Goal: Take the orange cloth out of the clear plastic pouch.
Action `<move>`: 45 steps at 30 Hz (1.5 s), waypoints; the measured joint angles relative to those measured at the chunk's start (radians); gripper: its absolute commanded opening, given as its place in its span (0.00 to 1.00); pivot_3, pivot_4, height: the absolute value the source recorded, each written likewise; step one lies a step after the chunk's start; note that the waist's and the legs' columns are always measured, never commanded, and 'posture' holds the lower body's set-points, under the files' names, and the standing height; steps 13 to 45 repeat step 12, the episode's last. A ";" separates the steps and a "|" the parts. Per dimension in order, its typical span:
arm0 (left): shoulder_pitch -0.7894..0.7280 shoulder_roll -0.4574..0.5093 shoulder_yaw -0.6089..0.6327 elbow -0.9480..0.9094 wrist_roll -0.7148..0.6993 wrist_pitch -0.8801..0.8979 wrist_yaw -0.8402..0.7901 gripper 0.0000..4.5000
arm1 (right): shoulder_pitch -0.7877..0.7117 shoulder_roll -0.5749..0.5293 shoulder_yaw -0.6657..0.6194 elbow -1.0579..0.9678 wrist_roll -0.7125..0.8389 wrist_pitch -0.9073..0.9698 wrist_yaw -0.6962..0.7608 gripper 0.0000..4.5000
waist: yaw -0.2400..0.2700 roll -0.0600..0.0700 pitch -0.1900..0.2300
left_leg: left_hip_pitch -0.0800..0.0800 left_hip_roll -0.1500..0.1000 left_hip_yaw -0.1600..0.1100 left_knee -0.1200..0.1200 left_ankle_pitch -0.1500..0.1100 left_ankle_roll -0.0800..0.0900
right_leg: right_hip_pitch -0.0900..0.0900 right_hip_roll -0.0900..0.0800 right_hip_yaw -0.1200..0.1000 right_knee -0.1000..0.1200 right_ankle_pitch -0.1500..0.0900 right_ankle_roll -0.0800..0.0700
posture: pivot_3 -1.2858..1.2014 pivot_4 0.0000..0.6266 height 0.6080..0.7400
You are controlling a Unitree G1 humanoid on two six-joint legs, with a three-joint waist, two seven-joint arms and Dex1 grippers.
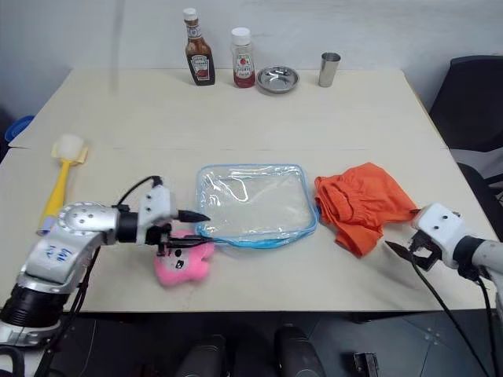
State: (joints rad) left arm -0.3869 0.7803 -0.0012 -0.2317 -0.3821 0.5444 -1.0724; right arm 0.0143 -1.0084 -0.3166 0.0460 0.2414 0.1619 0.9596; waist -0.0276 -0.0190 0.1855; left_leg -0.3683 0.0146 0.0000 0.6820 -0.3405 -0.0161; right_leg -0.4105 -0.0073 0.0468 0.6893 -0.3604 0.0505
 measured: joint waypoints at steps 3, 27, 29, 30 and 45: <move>0.002 0.082 0.140 -0.015 -0.154 0.130 -0.048 0.53 | 0.018 -0.082 -0.109 -0.020 0.133 0.125 0.147 1.00 | 0.000 0.000 0.000 | 0.000 0.000 -0.001 0.000 0.000 0.000 | 0.000 0.000 0.000 -0.001 0.000 0.000 | 0.52 0.24 1.00; 0.137 0.381 0.376 0.286 -0.144 -0.010 -0.285 0.53 | 0.004 -0.245 -0.280 0.161 0.271 0.370 0.401 1.00 | -0.001 0.000 0.000 | 0.001 0.000 -0.002 -0.002 -0.001 0.001 | 0.002 -0.001 -0.002 -0.005 0.000 0.000 | 0.52 0.24 1.00; 0.137 0.381 0.376 0.286 -0.144 -0.010 -0.285 0.53 | 0.004 -0.245 -0.280 0.161 0.271 0.370 0.401 1.00 | -0.001 0.000 0.000 | 0.001 0.000 -0.002 -0.002 -0.001 0.001 | 0.002 -0.001 -0.002 -0.005 0.000 0.000 | 0.52 0.24 1.00; 0.137 0.381 0.376 0.286 -0.144 -0.010 -0.285 0.53 | 0.004 -0.245 -0.280 0.161 0.271 0.370 0.401 1.00 | -0.001 0.000 0.000 | 0.001 0.000 -0.002 -0.002 -0.001 0.001 | 0.002 -0.001 -0.002 -0.005 0.000 0.000 | 0.52 0.24 1.00; 0.137 0.381 0.376 0.286 -0.144 -0.010 -0.285 0.53 | 0.004 -0.245 -0.280 0.161 0.271 0.370 0.401 1.00 | -0.001 0.000 0.000 | 0.001 0.000 -0.002 -0.002 -0.001 0.001 | 0.002 -0.001 -0.002 -0.005 0.000 0.000 | 0.52 0.24 1.00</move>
